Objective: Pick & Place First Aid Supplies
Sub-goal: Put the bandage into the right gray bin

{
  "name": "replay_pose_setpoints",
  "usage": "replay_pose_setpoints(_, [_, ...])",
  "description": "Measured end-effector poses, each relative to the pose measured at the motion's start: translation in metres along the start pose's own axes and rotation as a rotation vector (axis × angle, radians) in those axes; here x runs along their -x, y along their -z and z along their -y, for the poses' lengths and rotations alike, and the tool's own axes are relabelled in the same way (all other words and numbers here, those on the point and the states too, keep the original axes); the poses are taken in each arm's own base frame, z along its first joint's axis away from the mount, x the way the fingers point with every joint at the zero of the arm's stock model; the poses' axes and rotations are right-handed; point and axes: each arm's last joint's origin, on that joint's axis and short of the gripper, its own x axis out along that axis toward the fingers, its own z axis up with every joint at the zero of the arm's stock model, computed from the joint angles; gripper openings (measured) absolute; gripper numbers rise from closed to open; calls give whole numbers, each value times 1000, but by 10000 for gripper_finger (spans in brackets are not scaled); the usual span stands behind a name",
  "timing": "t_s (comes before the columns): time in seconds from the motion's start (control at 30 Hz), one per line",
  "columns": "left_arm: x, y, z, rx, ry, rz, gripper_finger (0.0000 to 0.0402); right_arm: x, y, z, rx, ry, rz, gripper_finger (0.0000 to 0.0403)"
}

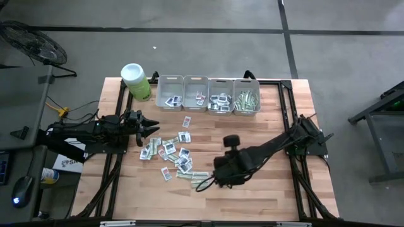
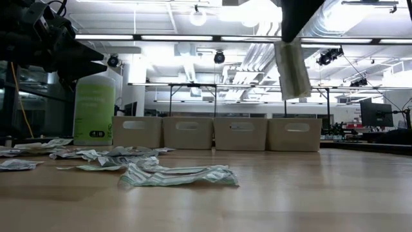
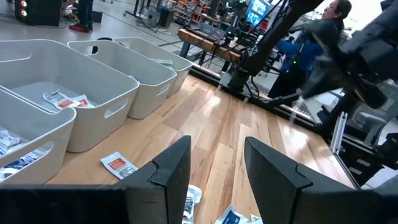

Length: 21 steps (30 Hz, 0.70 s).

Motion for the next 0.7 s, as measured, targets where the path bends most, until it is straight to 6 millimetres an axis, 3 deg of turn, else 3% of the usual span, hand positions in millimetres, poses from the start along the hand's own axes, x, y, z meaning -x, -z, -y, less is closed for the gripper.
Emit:
replay_pose_setpoints(0.17, [0,0,0,0,0,0,150,-1,11,14,-38,131,-86,0])
replay_pose_setpoints(0.33, [0,0,0,0,0,1,150,-26,27,37,-67,191,-181,0])
replay_pose_setpoints(0.57, [0,0,0,0,0,0,150,-61,80,83,-124,369,-302,0])
replay_pose_setpoints(0.7, [0,0,0,0,0,0,150,-63,112,113,-203,468,-301,0])
